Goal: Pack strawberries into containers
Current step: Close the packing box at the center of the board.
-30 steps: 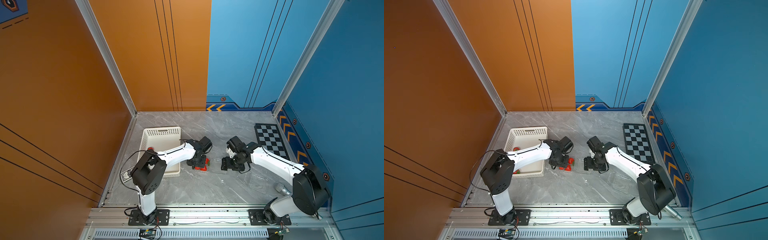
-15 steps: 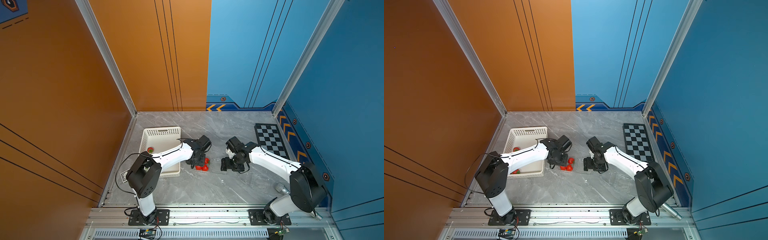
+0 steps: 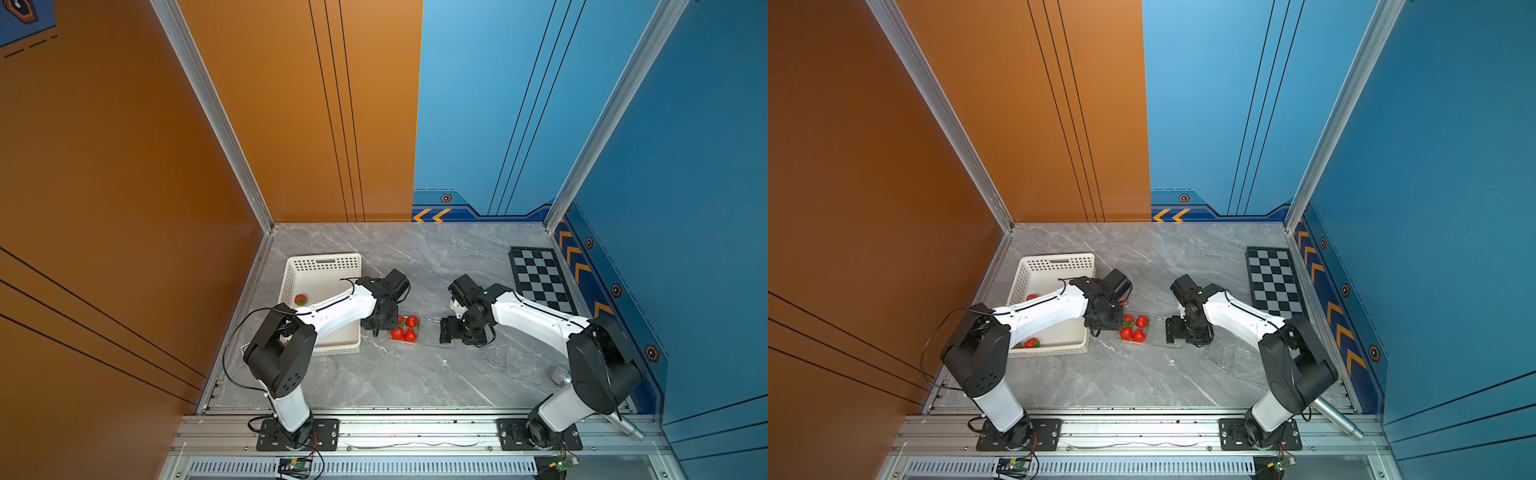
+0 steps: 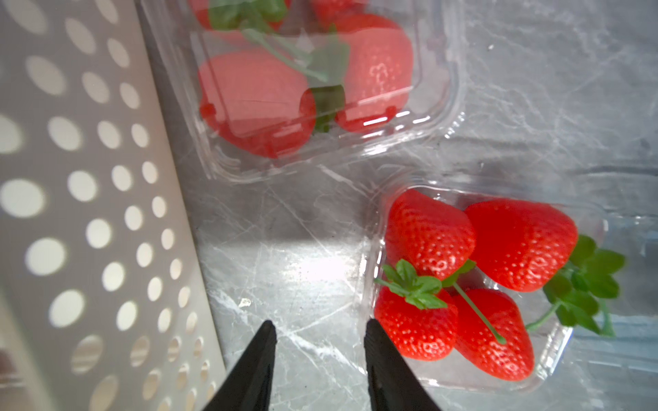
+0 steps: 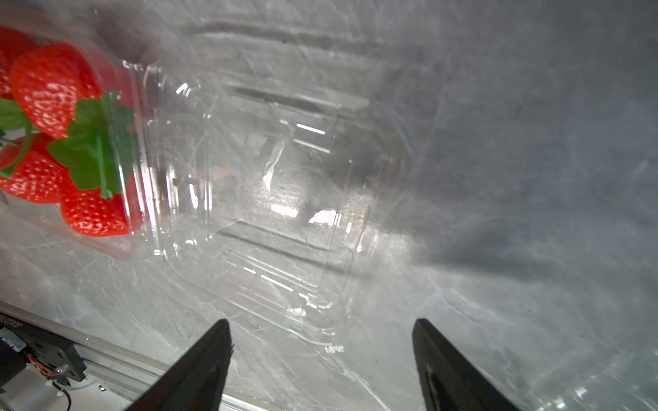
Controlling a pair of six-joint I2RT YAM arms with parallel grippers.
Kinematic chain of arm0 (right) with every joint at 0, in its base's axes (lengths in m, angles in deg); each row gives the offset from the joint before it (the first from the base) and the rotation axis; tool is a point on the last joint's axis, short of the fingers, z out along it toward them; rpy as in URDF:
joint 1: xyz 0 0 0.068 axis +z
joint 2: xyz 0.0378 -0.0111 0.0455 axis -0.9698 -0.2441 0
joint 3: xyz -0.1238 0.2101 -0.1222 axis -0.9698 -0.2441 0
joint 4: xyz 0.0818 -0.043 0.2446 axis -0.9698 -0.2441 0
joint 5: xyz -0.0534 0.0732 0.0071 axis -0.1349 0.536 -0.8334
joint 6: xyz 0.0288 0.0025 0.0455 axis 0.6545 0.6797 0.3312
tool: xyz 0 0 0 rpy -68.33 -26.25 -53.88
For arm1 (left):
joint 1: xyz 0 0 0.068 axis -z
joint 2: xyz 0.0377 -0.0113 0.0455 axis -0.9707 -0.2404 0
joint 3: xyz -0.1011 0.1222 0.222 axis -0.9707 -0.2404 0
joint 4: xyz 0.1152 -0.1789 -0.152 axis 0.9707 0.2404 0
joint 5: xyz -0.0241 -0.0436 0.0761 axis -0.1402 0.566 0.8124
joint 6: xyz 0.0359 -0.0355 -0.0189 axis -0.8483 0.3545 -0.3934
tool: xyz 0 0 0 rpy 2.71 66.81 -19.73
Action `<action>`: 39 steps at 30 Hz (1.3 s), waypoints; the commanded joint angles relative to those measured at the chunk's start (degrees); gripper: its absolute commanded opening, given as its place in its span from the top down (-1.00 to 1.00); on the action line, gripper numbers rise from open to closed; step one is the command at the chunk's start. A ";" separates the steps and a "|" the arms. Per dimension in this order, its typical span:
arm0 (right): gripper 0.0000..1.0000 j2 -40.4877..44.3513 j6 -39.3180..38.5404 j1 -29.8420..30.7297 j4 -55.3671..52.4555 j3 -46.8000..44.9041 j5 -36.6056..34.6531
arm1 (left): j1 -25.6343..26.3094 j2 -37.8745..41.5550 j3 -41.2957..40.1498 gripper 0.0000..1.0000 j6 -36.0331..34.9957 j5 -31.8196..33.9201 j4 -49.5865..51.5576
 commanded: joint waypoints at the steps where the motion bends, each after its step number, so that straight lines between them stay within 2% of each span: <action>1: -0.65 -0.69 1.21 -0.14 1.26 1.37 0.88 | -0.86 1.08 -0.72 0.21 0.68 1.25 1.46; 12: -0.66 -3.14 1.72 -0.40 4.03 1.51 2.46 | -2.08 -0.27 -0.89 0.48 0.76 0.91 1.45; 20: -0.65 -3.68 1.98 -0.39 5.91 1.68 4.07 | -2.79 -1.58 -1.22 0.53 0.51 0.63 1.45; 31: -0.63 1.81 3.66 -2.49 8.47 -0.75 7.71 | -2.60 -4.93 0.16 0.58 -0.03 0.01 1.34; 39: -0.63 6.45 6.26 -3.82 13.44 -3.14 14.55 | -2.16 -5.50 0.75 0.60 -0.12 -0.17 1.41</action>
